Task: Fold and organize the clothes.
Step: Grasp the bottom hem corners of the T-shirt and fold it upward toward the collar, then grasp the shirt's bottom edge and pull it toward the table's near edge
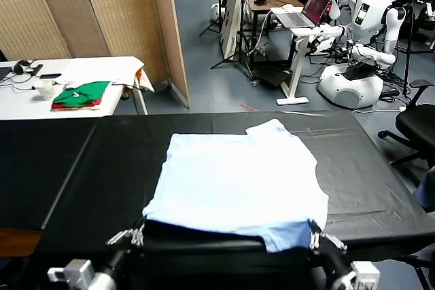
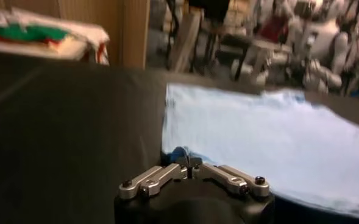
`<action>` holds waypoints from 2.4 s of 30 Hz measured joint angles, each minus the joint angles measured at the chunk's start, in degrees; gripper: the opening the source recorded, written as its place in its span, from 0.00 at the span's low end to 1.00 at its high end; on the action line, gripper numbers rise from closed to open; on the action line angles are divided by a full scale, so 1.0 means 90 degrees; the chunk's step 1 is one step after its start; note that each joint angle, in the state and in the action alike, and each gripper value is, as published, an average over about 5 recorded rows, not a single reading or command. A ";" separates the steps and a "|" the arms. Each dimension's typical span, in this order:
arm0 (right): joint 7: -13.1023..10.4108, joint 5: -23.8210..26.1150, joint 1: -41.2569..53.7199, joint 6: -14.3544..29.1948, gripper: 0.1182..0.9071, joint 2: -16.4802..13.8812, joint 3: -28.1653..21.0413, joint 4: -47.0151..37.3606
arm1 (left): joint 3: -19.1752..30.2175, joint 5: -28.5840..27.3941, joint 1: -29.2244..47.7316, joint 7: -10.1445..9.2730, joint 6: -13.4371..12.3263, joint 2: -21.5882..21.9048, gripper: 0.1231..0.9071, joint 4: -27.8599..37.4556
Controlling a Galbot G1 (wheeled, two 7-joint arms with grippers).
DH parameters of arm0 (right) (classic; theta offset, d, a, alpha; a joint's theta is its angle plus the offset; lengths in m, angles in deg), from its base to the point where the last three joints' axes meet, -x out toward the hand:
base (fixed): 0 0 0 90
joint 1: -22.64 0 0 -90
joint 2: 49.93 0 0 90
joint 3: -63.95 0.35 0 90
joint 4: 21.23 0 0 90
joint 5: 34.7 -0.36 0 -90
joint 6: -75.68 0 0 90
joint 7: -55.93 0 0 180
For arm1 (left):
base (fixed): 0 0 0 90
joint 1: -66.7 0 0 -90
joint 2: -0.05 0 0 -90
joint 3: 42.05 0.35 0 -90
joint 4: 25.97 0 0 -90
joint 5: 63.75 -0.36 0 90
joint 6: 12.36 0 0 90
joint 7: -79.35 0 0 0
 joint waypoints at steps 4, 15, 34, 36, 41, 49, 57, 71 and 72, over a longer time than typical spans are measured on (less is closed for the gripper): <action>-0.0069 0.0050 0.0474 -0.0026 0.03 -0.0114 -0.0107 -0.0378 | 0.0133 -0.0083 0.0325 0.0000 -0.0027 0.0082 0.03 0.0268; 0.0058 0.0029 0.1265 -0.0026 0.03 -0.0377 -0.0356 -0.1085 | 0.0564 -0.0201 0.1054 -0.0032 -0.0083 0.0154 0.03 0.1011; 0.0464 0.0005 0.0166 -0.0615 0.96 -0.0314 0.0237 -0.0280 | 0.0491 -0.0326 0.0860 -0.0077 0.0278 0.0166 0.76 0.1007; 0.0461 -0.0083 0.0014 -0.0612 0.99 -0.0300 0.0340 -0.0256 | 0.0483 -0.0293 0.0767 -0.0065 0.0334 0.0165 0.88 0.0963; 0.0452 -0.0265 -0.0241 -0.0574 0.99 -0.0286 0.0556 -0.0255 | 0.0487 -0.0303 0.0630 -0.0043 0.0386 0.0137 1.00 0.0959; 0.0430 -0.0310 -0.0311 -0.0500 0.78 -0.0238 0.0654 -0.0341 | 0.0468 -0.0442 0.0512 -0.0040 0.0396 0.0148 0.99 0.1008; 0.0432 -0.0455 -0.0268 -0.0477 0.50 -0.0219 0.0724 -0.0494 | 0.0452 -0.0497 0.0511 -0.0033 0.0413 0.0185 0.46 0.1094; 0.0352 -0.0752 -0.0381 -0.0692 0.03 -0.0490 0.0463 -0.0255 | 0.0196 -0.0789 -0.0024 -0.0302 0.0615 0.0439 0.03 0.0628; 0.0318 -0.0768 -0.0398 -0.0758 0.03 -0.0539 0.0431 -0.0205 | 0.0157 -0.0855 -0.0106 -0.0326 0.0624 0.0451 0.03 0.0566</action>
